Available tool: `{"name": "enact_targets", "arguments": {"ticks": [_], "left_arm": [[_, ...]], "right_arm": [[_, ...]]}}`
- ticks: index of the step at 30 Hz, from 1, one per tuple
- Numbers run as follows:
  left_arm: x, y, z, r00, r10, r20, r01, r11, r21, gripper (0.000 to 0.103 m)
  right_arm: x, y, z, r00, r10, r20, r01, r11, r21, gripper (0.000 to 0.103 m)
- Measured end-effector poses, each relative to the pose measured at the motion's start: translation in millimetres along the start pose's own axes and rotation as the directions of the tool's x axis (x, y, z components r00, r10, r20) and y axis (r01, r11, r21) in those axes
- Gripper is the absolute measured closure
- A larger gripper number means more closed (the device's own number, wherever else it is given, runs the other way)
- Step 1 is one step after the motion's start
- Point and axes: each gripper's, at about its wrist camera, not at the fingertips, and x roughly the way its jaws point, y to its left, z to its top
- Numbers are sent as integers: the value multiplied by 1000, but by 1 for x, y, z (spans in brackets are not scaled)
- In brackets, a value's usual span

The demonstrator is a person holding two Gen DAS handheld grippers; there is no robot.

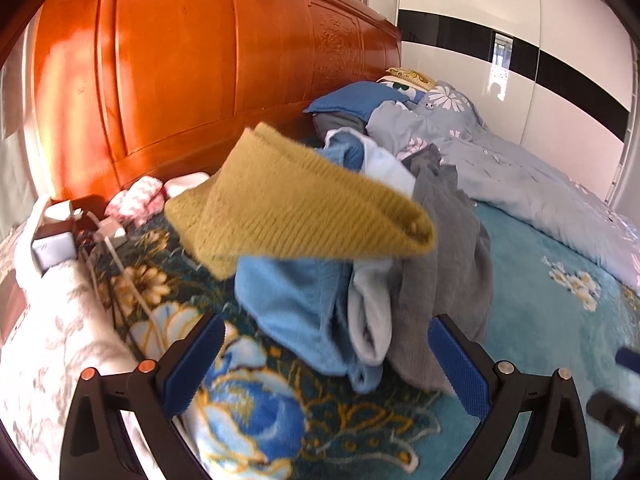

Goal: Fold clothes
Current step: 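Reach the left gripper to the mustard sweater on the pile and grasp it, then lift the mustard sweater with the left gripper and drop it onto the open blanket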

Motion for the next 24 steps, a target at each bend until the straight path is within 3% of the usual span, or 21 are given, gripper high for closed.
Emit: {"name": "enact_targets", "arguments": {"ticks": [8, 11, 13, 14, 17, 21, 24], "left_arm": [[35, -8, 30, 995, 101, 20, -102, 993, 64, 4], [37, -5, 35, 994, 109, 26, -111, 991, 78, 22], [38, -3, 38, 994, 109, 27, -111, 990, 82, 29], [39, -2, 39, 994, 107, 23, -109, 990, 85, 38], [37, 1, 43, 997, 75, 17, -76, 995, 67, 80], [28, 6, 51, 1000, 22, 21, -22, 999, 35, 87], [11, 8, 64, 997, 12, 72, -15, 999, 34, 89]], "right_arm": [[8, -27, -8, 1000, -15, -25, 16, 999, 39, 0], [10, -36, -11, 999, -21, -29, 23, 998, 54, 0], [12, -41, -12, 999, -19, -33, 22, 998, 67, 0], [13, -43, -13, 999, -18, -35, 20, 997, 73, 0], [16, -47, -16, 999, -10, -40, 13, 997, 81, 0], [18, -53, -21, 999, -2, -47, 6, 996, 85, 0], [18, -60, -25, 999, 3, -47, 2, 995, 101, 0]]}}
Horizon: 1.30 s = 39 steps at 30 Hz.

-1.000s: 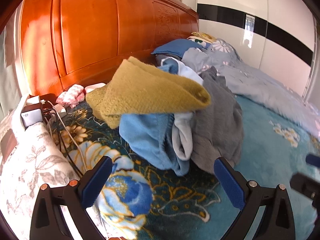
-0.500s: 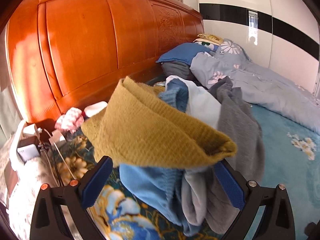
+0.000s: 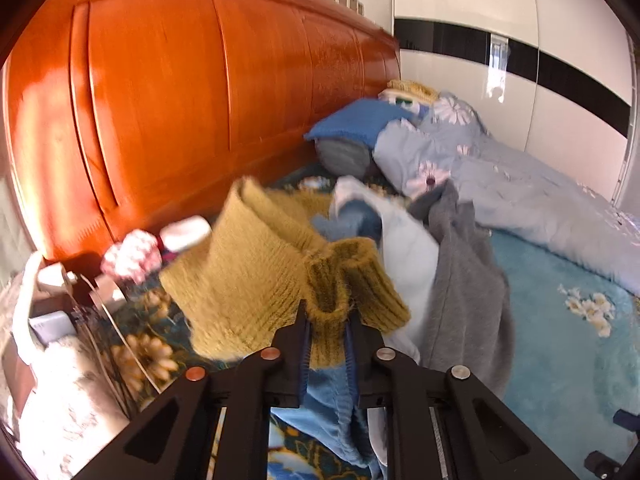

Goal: Fold clothes
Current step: 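Lift the mustard sweater with the left gripper and drop it onto the open blanket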

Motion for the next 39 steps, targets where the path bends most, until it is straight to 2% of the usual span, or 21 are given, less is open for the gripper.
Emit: {"name": "enact_targets", "arguments": {"ticks": [7, 10, 15, 17, 21, 25, 28, 30, 32, 34, 35, 37, 39], "left_arm": [[-34, 8, 55, 994, -46, 100, 49, 998, -25, 90], [-52, -1, 84, 984, -82, 158, 84, 997, -1, 91], [-96, -31, 137, 944, -166, 284, 159, 986, 49, 93], [-116, -52, 155, 922, -210, 325, 188, 977, 98, 96], [-144, -100, 178, 880, -335, 338, 287, 940, 183, 96], [-170, -155, 180, 818, -474, 325, 394, 874, 283, 96], [-191, -191, 183, 749, -590, 301, 498, 802, 331, 96], [-211, -217, 180, 694, -658, 291, 546, 745, 383, 96], [-233, -245, 177, 648, -710, 275, 577, 693, 433, 96], [-251, -271, 175, 586, -777, 230, 644, 619, 450, 96], [-263, -286, 170, 548, -809, 212, 669, 576, 470, 96], [-279, -314, 159, 508, -842, 182, 686, 523, 506, 96], [-286, -341, 147, 459, -880, 123, 738, 454, 499, 96]], "right_arm": [[-7, -17, -8, 1000, 8, 4, -8, 999, 36, 0], [-12, -24, -10, 1000, 11, 8, -11, 999, 51, 0], [-21, -36, -13, 1000, 11, 25, -13, 997, 75, 0], [-23, -42, -14, 999, 9, 31, -12, 996, 86, 0], [-28, -57, -14, 999, 8, 45, -13, 993, 120, 0], [-38, -71, -19, 998, -6, 59, -3, 989, 146, 0], [-48, -83, -24, 997, -20, 69, 8, 986, 169, 0], [-57, -94, -29, 996, -37, 81, 21, 981, 192, 0], [-68, -108, -35, 994, -58, 92, 36, 975, 219, 0], [-78, -122, -41, 992, -80, 99, 53, 968, 246, 0], [-84, -130, -44, 990, -94, 103, 64, 963, 263, 0], [-95, -147, -52, 987, -119, 109, 82, 952, 297, 0], [-107, -165, -61, 982, -148, 114, 102, 937, 333, 0]]}}
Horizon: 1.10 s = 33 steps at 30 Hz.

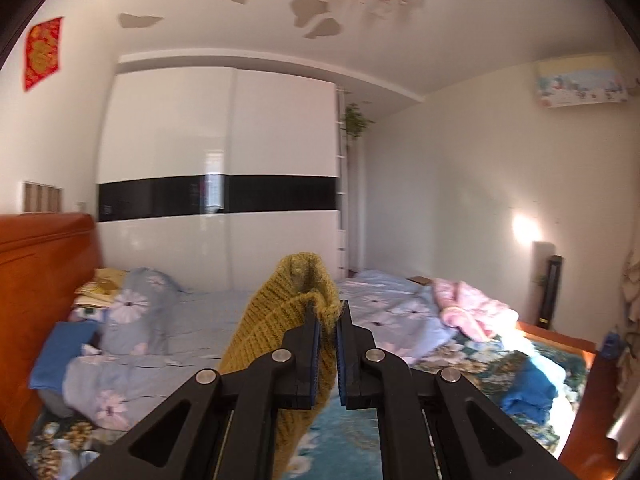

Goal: Fold clothes
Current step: 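Lift the mustard sweater with the left gripper and drop it onto the open blanket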

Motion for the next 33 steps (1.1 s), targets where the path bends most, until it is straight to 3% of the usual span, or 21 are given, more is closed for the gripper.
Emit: {"name": "enact_targets", "arguments": {"ticks": [4, 9, 14, 16, 17, 20, 22, 25, 27, 30, 33], "left_arm": [[42, -36, -23, 993, -84, -83, 81, 996, -38, 96], [91, -58, -95, 953, -163, -256, 131, 982, -137, 95], [100, -46, -161, 922, -198, -334, 103, 954, -281, 95], [103, -43, -186, 911, -164, -378, 57, 959, -278, 95], [104, -41, -201, 899, -157, -409, 37, 957, -287, 95], [107, -42, -244, 847, -246, -471, 55, 922, -383, 92], [105, -47, -268, 828, -238, -507, 42, 929, -366, 90], [92, -45, -295, 808, -237, -539, 27, 929, -369, 66], [72, -34, -312, 807, -236, -542, 7, 920, -391, 47], [43, -12, -328, 813, -185, -552, -50, 923, -383, 37], [18, 22, -338, 817, -78, -571, -172, 912, -371, 32]], "right_arm": [[-20, -39, -7, 998, -55, 16, 54, 997, 55, 0], [-48, -92, -26, 988, -156, 5, 154, 982, 112, 0], [-72, -138, -44, 973, -230, -15, 229, 957, 178, 0], [-78, -148, -48, 969, -245, -17, 244, 950, 195, 0], [-79, -150, -49, 969, -248, -18, 246, 948, 201, 0], [-77, -158, -50, 969, -247, -21, 246, 946, 209, 0], [-75, -163, -51, 966, -256, -30, 257, 944, 209, 0], [-75, -168, -52, 963, -269, -36, 270, 938, 218, 0], [-81, -172, -55, 959, -283, -29, 282, 934, 219, 0], [-89, -180, -54, 949, -316, -22, 313, 925, 215, 0], [-96, -186, -43, 945, -327, -8, 321, 923, 213, 0]]}}
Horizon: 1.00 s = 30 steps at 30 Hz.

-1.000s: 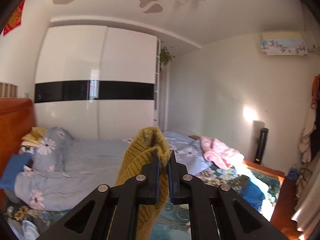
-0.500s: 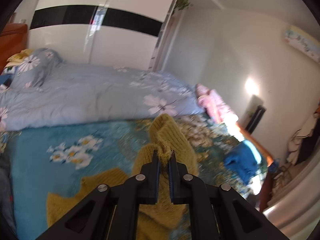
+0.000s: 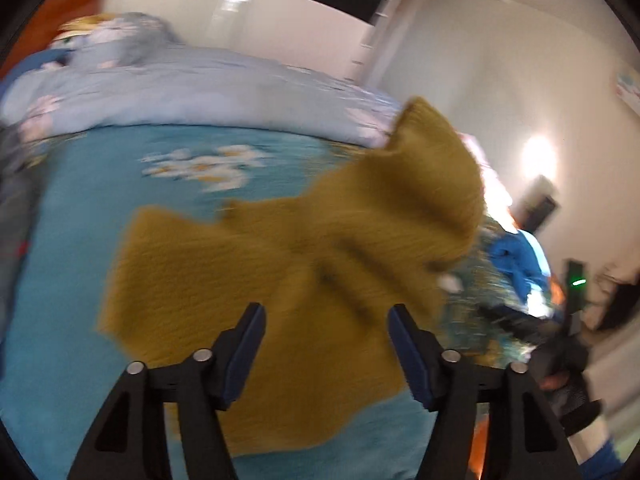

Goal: Fold clothes
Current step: 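Lift the mustard sweater with the left gripper and drop it onto the open blanket, then grasp the sweater hem with the right gripper while the left gripper grasps the sweater body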

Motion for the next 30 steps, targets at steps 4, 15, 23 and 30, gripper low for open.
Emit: {"name": "enact_targets", "arguments": {"ticks": [4, 15, 23, 30], "left_arm": [[-5, 54, -2, 998, 65, 10, -62, 983, -174, 32], [-8, 114, -30, 995, 101, -21, -103, 932, -349, 32], [-18, 125, -36, 995, 95, -20, -95, 912, -398, 31], [-28, 114, -35, 997, 74, -3, -69, 912, -405, 31]], "right_arm": [[-3, 16, 27, 996, 84, 27, -83, 996, -39, 0], [43, 135, 76, 967, 247, -54, -253, 933, -255, 0], [75, 155, 69, 976, 192, -106, -211, 956, -206, 2], [68, 139, 71, 972, 180, -149, -197, 974, -113, 80]]}}
